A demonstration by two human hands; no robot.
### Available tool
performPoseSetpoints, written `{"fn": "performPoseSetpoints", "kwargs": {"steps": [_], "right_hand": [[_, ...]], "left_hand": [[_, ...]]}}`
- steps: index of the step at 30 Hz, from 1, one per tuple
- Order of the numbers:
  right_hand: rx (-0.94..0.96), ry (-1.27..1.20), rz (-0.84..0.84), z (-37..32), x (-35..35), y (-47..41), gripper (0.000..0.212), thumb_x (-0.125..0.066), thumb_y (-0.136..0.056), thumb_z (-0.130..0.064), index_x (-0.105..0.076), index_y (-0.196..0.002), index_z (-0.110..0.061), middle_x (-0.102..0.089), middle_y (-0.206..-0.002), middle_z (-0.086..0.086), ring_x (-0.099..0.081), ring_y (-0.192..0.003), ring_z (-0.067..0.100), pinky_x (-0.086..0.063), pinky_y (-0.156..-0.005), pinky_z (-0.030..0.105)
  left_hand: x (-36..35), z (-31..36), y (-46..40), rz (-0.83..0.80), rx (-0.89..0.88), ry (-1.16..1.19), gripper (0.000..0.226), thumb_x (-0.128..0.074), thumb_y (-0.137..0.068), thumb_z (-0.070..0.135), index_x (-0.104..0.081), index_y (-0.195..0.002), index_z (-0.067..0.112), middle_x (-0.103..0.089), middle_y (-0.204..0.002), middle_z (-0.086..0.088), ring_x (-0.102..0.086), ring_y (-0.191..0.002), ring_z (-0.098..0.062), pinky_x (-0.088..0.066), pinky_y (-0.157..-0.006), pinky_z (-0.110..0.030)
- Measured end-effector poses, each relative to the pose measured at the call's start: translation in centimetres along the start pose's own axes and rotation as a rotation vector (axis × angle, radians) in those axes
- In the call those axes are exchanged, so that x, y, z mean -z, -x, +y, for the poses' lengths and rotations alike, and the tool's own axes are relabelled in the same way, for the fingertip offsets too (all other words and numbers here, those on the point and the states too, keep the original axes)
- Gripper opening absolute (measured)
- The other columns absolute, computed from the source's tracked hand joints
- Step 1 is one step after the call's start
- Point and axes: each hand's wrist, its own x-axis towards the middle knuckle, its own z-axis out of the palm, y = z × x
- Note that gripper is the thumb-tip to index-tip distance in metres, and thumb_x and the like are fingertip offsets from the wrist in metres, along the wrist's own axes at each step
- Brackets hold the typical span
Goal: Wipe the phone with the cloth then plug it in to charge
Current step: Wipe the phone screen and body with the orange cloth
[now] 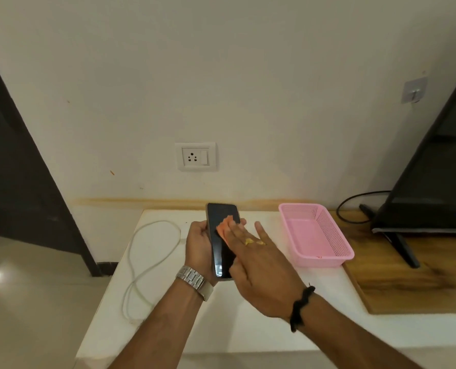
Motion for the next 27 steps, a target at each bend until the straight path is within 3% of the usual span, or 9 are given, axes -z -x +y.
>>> {"fn": "performPoseSetpoints", "kwargs": {"steps": [2, 4, 6, 9, 11, 14, 17, 22, 27], "right_hand": [[0.057, 0.040, -0.002, 0.1, -0.1, -0.4, 0.070, -0.039, -0.097, -0.013, -0.019, -0.163, -0.026, -0.018, -0.170, -0.002, -0.023, -0.155, 0.016, 0.010, -0.124, 0.026], [0.064, 0.077, 0.000, 0.8, 0.4, -1.8, 0.076, -0.050, -0.096, 0.000, -0.024, -0.162, -0.027, -0.024, -0.169, -0.004, -0.034, -0.151, 0.025, -0.010, -0.127, 0.034], [0.054, 0.111, -0.009, 1.3, 0.7, -2.4, 0.075, -0.055, -0.096, -0.001, -0.028, -0.160, -0.029, -0.026, -0.168, -0.005, -0.040, -0.147, 0.030, -0.040, -0.118, 0.042], [0.058, 0.104, -0.001, 1.2, 0.3, -1.7, 0.064, -0.056, -0.100, -0.012, -0.034, -0.158, -0.029, -0.035, -0.164, -0.003, -0.046, -0.142, 0.027, -0.048, -0.110, 0.038], [0.073, 0.093, 0.037, 1.2, 0.1, -1.3, 0.070, -0.057, -0.099, -0.007, -0.031, -0.160, -0.031, -0.027, -0.168, -0.006, -0.040, -0.148, 0.024, -0.046, -0.114, 0.038], [0.127, 0.003, 0.071, 1.2, -0.6, -0.3, 0.075, -0.046, -0.100, -0.006, -0.015, -0.164, -0.031, -0.003, -0.171, -0.011, -0.009, -0.158, 0.013, -0.027, -0.126, 0.035], [0.162, -0.253, 0.045, -0.1, -1.8, 1.2, 0.074, -0.036, -0.100, -0.023, 0.001, -0.164, -0.024, 0.010, -0.172, -0.008, 0.012, -0.158, 0.013, -0.007, -0.129, 0.041], [0.078, -0.332, -0.007, 0.0, -0.6, -2.3, 0.063, -0.025, -0.111, -0.036, 0.009, -0.163, -0.027, 0.023, -0.168, -0.012, 0.023, -0.154, 0.005, 0.001, -0.129, 0.044], [0.076, -0.451, -0.002, -2.1, -3.0, -0.3, 0.065, -0.022, -0.108, -0.044, 0.009, -0.163, -0.029, 0.022, -0.168, -0.016, 0.023, -0.153, 0.002, 0.005, -0.126, 0.041]], "left_hand": [[0.2, -0.4, 0.2, 0.005, 0.030, 0.007, 0.047, -0.041, -0.093, 0.040, -0.073, -0.113, 0.012, -0.072, -0.113, -0.019, -0.069, -0.095, -0.034, -0.052, -0.089, -0.042], [0.1, -0.7, 0.4, 0.024, 0.041, -0.010, 0.045, -0.042, -0.092, 0.042, -0.071, -0.113, 0.014, -0.069, -0.117, -0.019, -0.067, -0.104, -0.037, -0.050, -0.096, -0.046], [-0.1, -0.7, 0.6, 0.002, 0.065, -0.008, 0.048, -0.042, -0.091, 0.044, -0.064, -0.122, 0.014, -0.060, -0.129, -0.024, -0.056, -0.119, -0.041, -0.038, -0.113, -0.053], [-0.5, -0.4, 0.9, -0.009, 0.072, -0.021, 0.050, -0.042, -0.091, 0.042, -0.059, -0.128, 0.013, -0.051, -0.131, -0.024, -0.054, -0.114, -0.041, -0.042, -0.103, -0.050], [-0.7, -0.2, 1.1, -0.051, 0.086, 0.001, 0.063, -0.040, -0.092, 0.042, -0.062, -0.139, 0.006, -0.061, -0.138, -0.026, -0.066, -0.108, -0.039, -0.052, -0.095, -0.046], [-0.6, 0.4, 0.8, -0.088, 0.061, 0.014, 0.070, -0.040, -0.090, 0.041, -0.059, -0.144, 0.001, -0.066, -0.139, -0.024, -0.071, -0.099, -0.034, -0.054, -0.089, -0.042], [-0.6, 0.4, 0.9, -0.115, 0.035, 0.060, 0.069, -0.042, -0.090, 0.041, -0.059, -0.143, 0.002, -0.068, -0.130, -0.024, -0.067, -0.100, -0.035, -0.047, -0.104, -0.047], [-1.5, -1.3, 0.8, -0.080, -0.030, 0.079, 0.062, -0.044, -0.101, 0.060, -0.064, -0.140, 0.016, -0.065, -0.137, -0.011, -0.064, -0.122, -0.032, -0.046, -0.113, -0.049], [-0.9, 0.1, 0.2, -0.061, 0.012, -0.017, 0.071, -0.042, -0.098, 0.067, -0.068, -0.120, 0.005, -0.074, -0.102, -0.015, -0.071, -0.083, -0.031, -0.057, -0.082, -0.044]]}}
